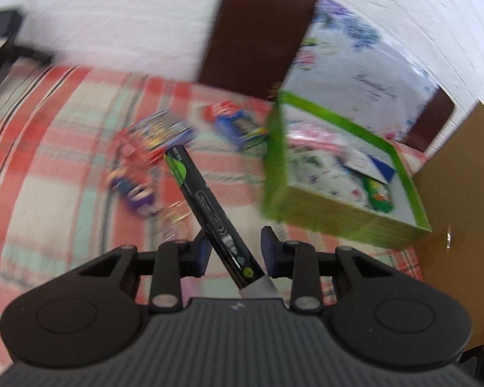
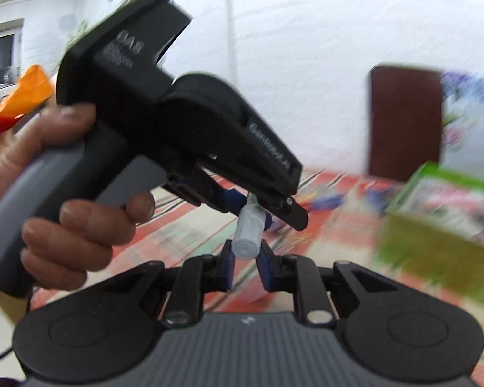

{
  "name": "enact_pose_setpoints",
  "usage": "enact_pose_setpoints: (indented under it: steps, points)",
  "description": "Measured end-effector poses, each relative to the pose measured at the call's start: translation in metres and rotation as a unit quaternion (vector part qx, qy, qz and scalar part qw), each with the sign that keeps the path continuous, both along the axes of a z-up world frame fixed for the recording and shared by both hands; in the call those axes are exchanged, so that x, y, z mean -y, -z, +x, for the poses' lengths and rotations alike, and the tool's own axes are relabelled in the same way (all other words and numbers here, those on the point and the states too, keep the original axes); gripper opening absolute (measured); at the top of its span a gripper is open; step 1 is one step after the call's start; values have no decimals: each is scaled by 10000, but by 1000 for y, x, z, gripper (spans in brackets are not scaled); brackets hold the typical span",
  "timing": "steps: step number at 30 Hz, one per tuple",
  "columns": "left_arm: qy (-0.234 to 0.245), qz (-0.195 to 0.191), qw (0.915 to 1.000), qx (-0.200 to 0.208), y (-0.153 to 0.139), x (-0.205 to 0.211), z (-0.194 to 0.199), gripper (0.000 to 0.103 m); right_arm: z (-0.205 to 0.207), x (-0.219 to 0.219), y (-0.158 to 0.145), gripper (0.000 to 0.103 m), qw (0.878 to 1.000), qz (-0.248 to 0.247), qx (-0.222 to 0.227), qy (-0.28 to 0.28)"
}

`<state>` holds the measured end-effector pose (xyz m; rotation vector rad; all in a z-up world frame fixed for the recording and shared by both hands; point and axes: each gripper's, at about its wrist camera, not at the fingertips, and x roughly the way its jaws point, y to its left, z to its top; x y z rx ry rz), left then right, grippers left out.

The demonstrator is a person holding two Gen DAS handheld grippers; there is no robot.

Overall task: Organize objects
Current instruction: 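Carry the black marker into the green box and open the left gripper, then withdraw the left gripper and move the right gripper toward the purple keychain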

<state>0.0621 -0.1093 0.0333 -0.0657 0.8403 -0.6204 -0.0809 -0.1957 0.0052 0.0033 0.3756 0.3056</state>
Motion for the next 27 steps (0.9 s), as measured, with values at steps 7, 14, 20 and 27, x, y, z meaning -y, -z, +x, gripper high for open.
enact_pose_setpoints:
  steps: [7, 14, 20, 27]
  points:
    - [747, 98, 9964, 381, -10, 105, 12, 35, 15, 77, -8, 15, 9930, 34, 218, 1160]
    - [1248, 376, 9897, 587, -8, 188, 6, 36, 23, 140, 1, 15, 9791, 68, 243, 2018]
    - [1277, 552, 9875, 740, 2, 212, 1, 56, 32, 186, 23, 38, 9479, -143, 26, 3183]
    - [1118, 706, 9875, 857, 10, 174, -11, 56, 1, 182, 25, 39, 9450, 218, 329, 3248]
